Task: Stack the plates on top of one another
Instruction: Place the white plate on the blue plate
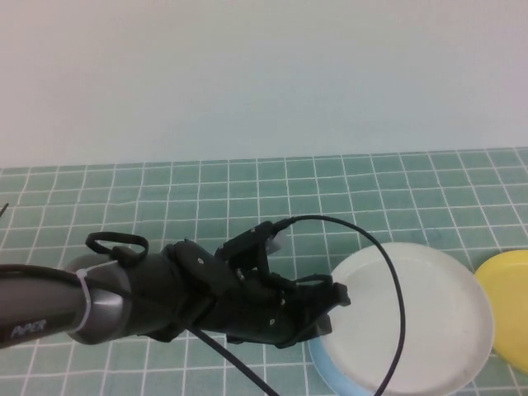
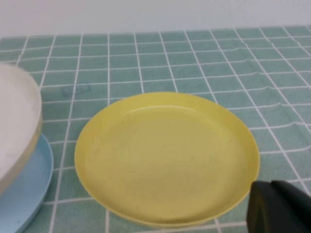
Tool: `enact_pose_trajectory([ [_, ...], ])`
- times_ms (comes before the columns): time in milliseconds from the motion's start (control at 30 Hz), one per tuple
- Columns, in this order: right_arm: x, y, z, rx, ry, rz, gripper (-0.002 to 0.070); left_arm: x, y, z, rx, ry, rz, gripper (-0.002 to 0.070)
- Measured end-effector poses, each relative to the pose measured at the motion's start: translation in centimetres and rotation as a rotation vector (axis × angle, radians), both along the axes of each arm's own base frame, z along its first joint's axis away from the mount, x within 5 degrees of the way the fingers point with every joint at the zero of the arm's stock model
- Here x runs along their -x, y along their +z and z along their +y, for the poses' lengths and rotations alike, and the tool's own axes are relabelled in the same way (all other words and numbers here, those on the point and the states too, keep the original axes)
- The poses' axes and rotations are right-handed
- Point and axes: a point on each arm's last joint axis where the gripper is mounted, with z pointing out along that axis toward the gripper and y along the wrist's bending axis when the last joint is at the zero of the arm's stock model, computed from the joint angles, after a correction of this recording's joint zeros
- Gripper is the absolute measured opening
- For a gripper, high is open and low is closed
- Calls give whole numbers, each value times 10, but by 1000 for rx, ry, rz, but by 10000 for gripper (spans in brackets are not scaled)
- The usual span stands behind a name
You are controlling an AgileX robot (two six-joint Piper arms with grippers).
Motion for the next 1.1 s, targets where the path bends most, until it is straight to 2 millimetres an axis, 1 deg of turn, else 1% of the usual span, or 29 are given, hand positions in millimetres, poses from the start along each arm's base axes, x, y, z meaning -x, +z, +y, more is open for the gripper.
enact_pose_trajectory([
  [100,0,0,0,0,0,0,-2,-3,4,-2,11,3,-12,7],
  [367,0,0,0,0,0,0,-2,-1,3,-1,1,-28,4,16],
  [433,0,0,0,0,0,0,-2,0,2,-1,11,-20,33,45],
  [500,0,0,0,0,0,0,-2,0,2,0,13,-32,54,91],
  [567,0,0,0,0,0,0,-2,-2,2,3,18,-17,71,155],
  [667,0,0,0,0,0,0,-2,-6,2,7,21,0,76,227],
  [800,0,0,0,0,0,0,-2,-9,6,8,31,6,73,256],
  [867,0,0,0,0,0,0,-2,-14,10,8,44,14,60,255],
  [933,0,0,0,0,0,0,-2,-16,19,5,63,12,38,235],
  [1000,0,0,0,0,0,0,-2,-19,31,3,84,-4,1,192],
  [1100,0,0,0,0,0,0,-2,-21,52,0,116,-49,-67,81],
])
